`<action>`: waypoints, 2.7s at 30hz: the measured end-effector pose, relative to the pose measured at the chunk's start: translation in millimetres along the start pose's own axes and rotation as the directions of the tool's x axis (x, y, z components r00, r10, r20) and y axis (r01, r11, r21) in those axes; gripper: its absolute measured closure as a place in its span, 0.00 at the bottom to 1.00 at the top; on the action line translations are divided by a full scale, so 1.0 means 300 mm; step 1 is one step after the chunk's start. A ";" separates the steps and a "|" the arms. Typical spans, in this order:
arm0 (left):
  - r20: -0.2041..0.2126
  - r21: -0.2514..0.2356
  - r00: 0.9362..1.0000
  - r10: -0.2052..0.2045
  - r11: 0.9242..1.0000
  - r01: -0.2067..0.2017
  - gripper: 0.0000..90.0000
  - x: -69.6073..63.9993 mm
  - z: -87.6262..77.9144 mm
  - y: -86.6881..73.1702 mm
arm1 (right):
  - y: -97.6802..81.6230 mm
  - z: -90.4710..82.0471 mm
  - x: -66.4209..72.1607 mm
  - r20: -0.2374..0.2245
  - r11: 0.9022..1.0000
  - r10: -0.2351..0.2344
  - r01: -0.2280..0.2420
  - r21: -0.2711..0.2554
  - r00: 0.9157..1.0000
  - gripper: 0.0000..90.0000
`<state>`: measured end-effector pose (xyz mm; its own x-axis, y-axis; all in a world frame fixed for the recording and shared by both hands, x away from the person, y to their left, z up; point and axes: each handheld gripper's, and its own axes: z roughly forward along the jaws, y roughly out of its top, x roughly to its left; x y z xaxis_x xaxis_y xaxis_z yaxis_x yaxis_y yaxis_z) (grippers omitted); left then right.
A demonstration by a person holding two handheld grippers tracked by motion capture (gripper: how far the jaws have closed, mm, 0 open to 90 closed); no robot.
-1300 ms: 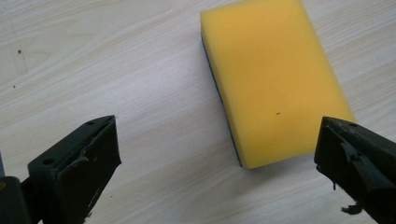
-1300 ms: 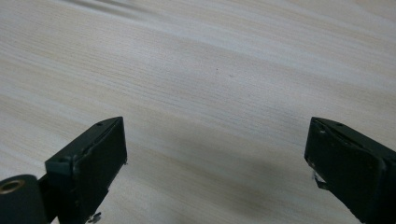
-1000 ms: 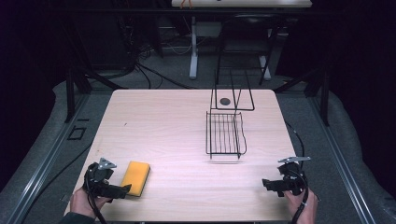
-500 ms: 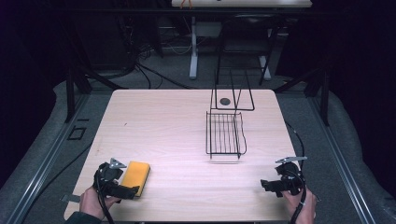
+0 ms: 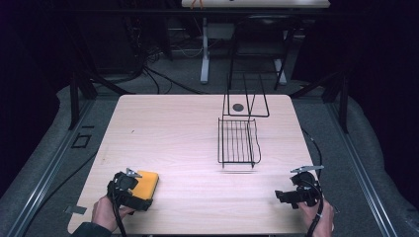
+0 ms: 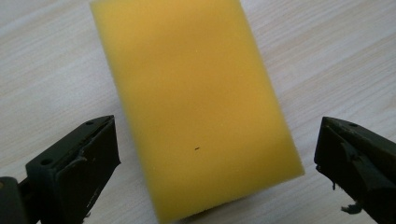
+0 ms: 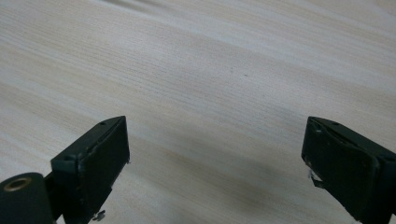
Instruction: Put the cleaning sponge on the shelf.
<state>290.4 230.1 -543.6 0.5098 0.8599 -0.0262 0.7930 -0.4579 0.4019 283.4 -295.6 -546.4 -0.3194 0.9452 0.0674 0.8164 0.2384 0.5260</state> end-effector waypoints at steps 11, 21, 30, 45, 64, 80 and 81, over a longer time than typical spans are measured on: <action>0.016 0.013 1.000 -0.011 1.000 0.010 0.17 0.003 0.012 0.003 | 0.000 -0.005 -0.001 0.000 1.000 -0.009 0.009 0.000 1.000 0.08; 0.007 -0.022 1.000 -0.020 1.000 0.020 0.22 0.005 -0.015 -0.001 | 0.001 -0.008 -0.004 0.002 1.000 -0.010 0.010 -0.002 1.000 0.08; -0.008 -0.048 1.000 -0.011 0.999 0.010 0.22 0.004 -0.042 -0.001 | 0.001 -0.010 -0.002 0.004 1.000 -0.012 0.012 0.005 1.000 0.08; -0.014 -0.091 1.000 0.020 0.996 -0.021 0.24 -0.007 -0.082 0.019 | -0.002 -0.009 -0.006 0.011 1.000 -0.008 0.008 0.005 1.000 0.08; -0.013 -0.142 0.998 0.067 0.988 -0.068 0.25 -0.034 -0.119 0.090 | -0.001 -0.012 0.003 0.016 1.000 -0.026 0.026 0.003 1.000 0.09; 0.006 -0.171 0.992 0.123 0.978 -0.120 0.25 -0.084 -0.140 0.158 | 0.000 -0.014 0.006 0.019 0.999 -0.035 0.035 0.002 0.999 0.10; 0.004 -0.179 0.991 0.133 0.975 -0.130 0.25 -0.090 -0.144 0.169 | -0.001 -0.011 0.006 0.015 0.999 -0.034 0.034 0.004 0.999 0.10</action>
<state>302.4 193.5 -483.1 0.6120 0.7905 0.0237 0.6475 -0.5179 0.5590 281.1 -294.7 -543.6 -0.3400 0.9397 0.0365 0.8066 0.2715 0.5250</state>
